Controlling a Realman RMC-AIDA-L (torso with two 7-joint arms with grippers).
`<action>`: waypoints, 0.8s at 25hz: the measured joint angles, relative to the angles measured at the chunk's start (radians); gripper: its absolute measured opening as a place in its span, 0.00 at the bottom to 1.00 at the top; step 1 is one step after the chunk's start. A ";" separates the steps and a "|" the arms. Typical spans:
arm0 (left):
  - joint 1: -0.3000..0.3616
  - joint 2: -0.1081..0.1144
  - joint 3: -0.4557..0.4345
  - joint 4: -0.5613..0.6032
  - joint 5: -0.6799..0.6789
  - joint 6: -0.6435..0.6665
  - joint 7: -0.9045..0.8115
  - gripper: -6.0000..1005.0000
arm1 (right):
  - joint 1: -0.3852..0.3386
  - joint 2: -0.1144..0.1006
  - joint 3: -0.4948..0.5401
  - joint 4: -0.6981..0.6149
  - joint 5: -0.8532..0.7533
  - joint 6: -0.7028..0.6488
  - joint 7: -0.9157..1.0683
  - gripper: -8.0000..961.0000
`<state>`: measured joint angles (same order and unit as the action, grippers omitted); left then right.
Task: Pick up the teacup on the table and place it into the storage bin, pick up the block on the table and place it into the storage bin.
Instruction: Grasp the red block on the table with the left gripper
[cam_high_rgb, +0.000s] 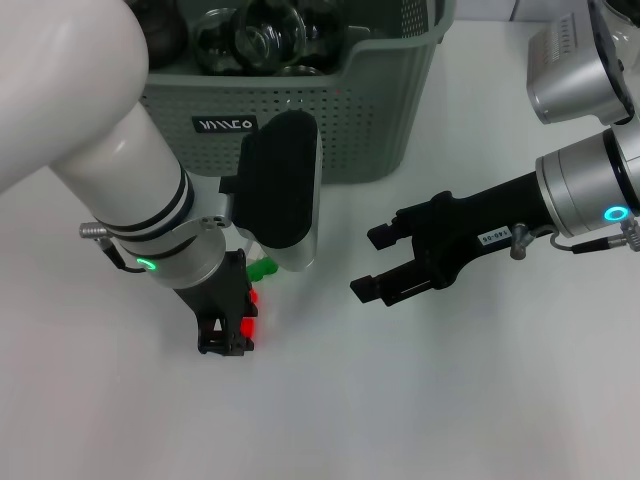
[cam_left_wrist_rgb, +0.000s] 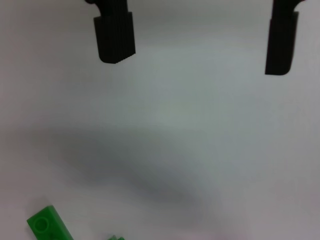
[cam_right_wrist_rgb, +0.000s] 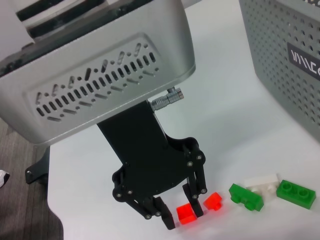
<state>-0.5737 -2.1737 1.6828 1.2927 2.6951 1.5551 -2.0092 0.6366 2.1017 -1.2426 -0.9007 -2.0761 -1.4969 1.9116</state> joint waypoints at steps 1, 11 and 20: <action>-0.001 0.000 0.000 -0.003 0.000 -0.003 0.000 0.45 | 0.000 0.000 0.000 0.001 0.001 0.000 0.000 0.89; -0.003 0.000 0.002 -0.021 0.000 -0.020 0.000 0.31 | -0.005 0.000 0.000 -0.003 0.006 0.000 0.004 0.89; -0.003 0.000 0.000 -0.016 0.000 -0.014 -0.001 0.25 | -0.008 0.001 0.006 -0.005 0.007 -0.002 0.004 0.89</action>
<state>-0.5766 -2.1737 1.6824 1.2762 2.6947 1.5412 -2.0100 0.6284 2.1027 -1.2367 -0.9054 -2.0692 -1.4986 1.9160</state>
